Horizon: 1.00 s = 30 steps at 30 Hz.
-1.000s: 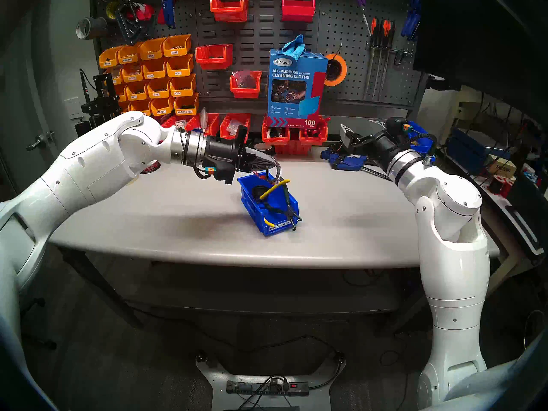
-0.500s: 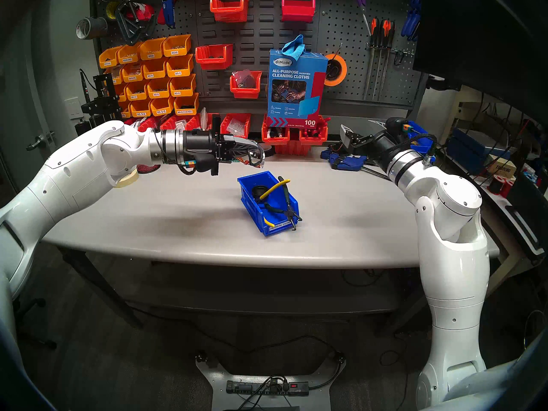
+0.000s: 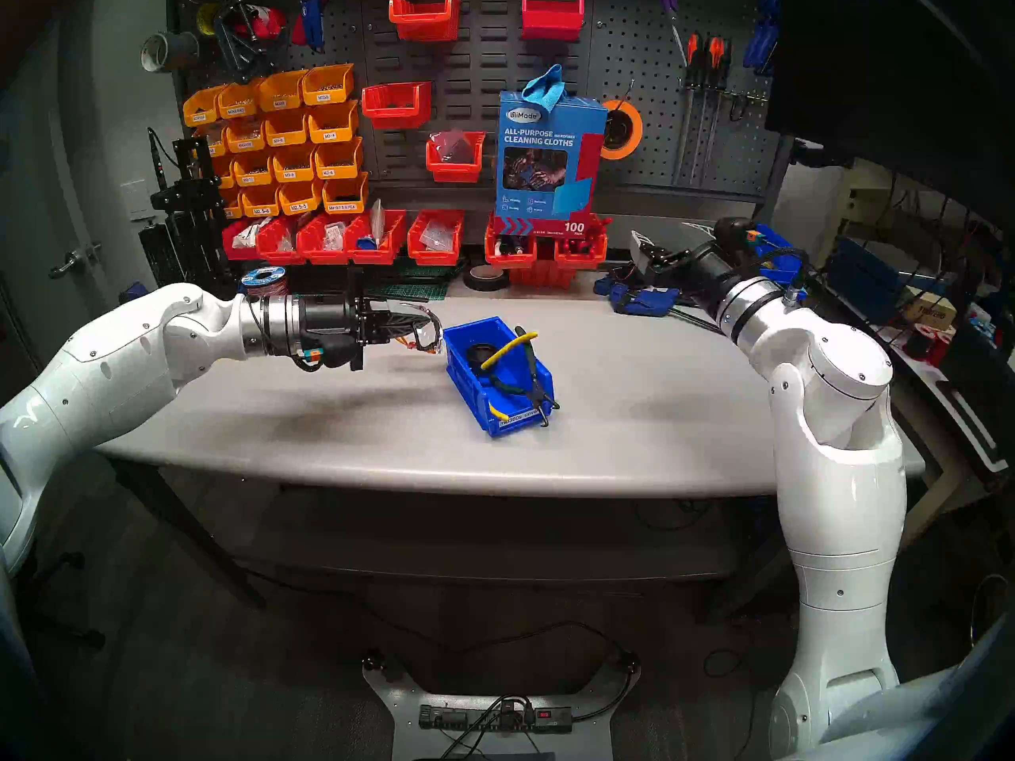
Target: Take out tools from the storage box
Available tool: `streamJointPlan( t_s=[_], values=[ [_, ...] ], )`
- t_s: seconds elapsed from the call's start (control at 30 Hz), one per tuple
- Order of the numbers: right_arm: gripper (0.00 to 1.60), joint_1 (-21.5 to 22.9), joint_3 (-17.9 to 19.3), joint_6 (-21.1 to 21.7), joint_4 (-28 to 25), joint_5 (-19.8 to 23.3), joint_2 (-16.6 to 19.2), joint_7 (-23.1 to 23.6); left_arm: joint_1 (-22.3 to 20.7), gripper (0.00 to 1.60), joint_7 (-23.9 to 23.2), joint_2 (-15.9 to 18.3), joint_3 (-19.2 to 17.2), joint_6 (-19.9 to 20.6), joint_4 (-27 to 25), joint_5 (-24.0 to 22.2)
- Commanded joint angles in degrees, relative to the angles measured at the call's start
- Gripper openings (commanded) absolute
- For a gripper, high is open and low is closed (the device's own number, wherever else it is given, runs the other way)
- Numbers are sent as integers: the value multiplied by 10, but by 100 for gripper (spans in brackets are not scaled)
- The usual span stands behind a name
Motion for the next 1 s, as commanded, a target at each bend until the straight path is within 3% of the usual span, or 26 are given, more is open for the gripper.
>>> streamJointPlan(
  t_s=[0.0, 0.13, 0.47, 0.5, 0.53, 0.57, 0.6, 0.63, 0.7, 0.97],
  values=[
    [160, 9, 0, 1, -7, 1, 0, 0, 9, 0, 53, 26, 20, 1, -1, 26],
    [160, 9, 1, 1, -7, -1, -1, 1, 2, 0, 91, 28, 56, 1, 9, 60],
    [160, 10, 2, 2, -7, -3, -3, 3, -24, 0, 139, 14, 102, 1, 38, 93],
    [160, 10, 2, 2, -7, -3, -3, 4, -26, 6, 143, 13, 106, 1, 41, 96],
    [160, 10, 2, 2, -7, -4, -4, 4, -28, 24, 148, 11, 109, 1, 45, 97],
    [160, 10, 2, 2, -7, -4, -4, 4, -29, 66, 152, 9, 113, 1, 47, 97],
    [160, 10, 2, 2, -7, -4, -4, 4, -32, 78, 158, 8, 117, 1, 50, 97],
    [160, 10, 3, 2, -7, -5, -4, 5, -35, 139, 163, 7, 122, 1, 52, 99],
    [160, 10, 3, 2, -7, -5, -5, 5, -39, 160, 169, 6, 131, 1, 55, 92],
    [160, 10, 4, 3, -7, -7, -6, 7, -65, 160, 162, 15, 169, 1, 43, 49]
  ],
)
